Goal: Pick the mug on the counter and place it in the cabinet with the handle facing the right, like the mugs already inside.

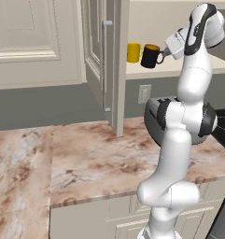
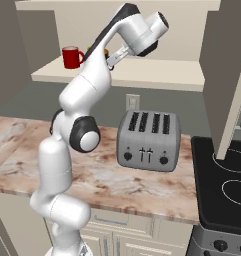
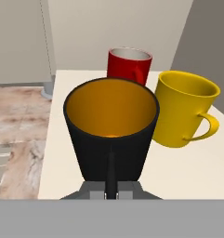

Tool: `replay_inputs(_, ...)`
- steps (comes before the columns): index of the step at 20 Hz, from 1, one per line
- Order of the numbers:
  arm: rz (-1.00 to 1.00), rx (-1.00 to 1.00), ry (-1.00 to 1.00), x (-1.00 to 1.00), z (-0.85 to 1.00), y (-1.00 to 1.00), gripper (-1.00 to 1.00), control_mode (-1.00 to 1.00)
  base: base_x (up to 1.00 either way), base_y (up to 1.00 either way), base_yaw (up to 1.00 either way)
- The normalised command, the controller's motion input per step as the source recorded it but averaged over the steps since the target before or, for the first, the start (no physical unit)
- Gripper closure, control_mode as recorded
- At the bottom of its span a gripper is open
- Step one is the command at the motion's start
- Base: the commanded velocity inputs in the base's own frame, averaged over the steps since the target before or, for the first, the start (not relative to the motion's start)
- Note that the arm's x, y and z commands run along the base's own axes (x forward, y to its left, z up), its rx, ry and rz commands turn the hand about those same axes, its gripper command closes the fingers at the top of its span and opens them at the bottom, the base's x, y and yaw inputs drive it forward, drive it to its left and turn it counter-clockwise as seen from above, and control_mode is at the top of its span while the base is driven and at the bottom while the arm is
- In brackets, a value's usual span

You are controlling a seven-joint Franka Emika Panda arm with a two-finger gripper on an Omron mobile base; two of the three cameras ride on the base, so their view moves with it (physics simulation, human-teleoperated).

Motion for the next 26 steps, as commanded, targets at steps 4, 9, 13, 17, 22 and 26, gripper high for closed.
replay_inputs(4, 0.0, 0.0, 0.0, 0.0, -0.04, 0.06, -1.0, -1.0, 0.0, 0.0, 0.0)
replay_inputs(9, 0.0, 0.0, 0.0, 0.0, -0.01, 0.01, -1.0, -1.0, 0.0, 0.0, 0.0)
replay_inputs(13, 0.0, 0.0, -0.01, 0.0, 0.0, 0.0, -1.0, -1.0, 0.0, 0.0, 0.0)
replay_inputs(17, 0.0, 0.0, 0.0, -0.09, 0.0, 0.0, -1.0, -1.0, 0.0, 0.0, 0.0)
replay_inputs(22, -0.03, 0.0, 0.0, -0.23, 0.0, 0.0, -1.0, -1.0, 0.0, 0.0, 0.0)
replay_inputs(26, -0.03, 0.0, 0.0, -0.18, -0.01, -0.01, -1.0, -1.0, 0.0, 0.0, 0.0)
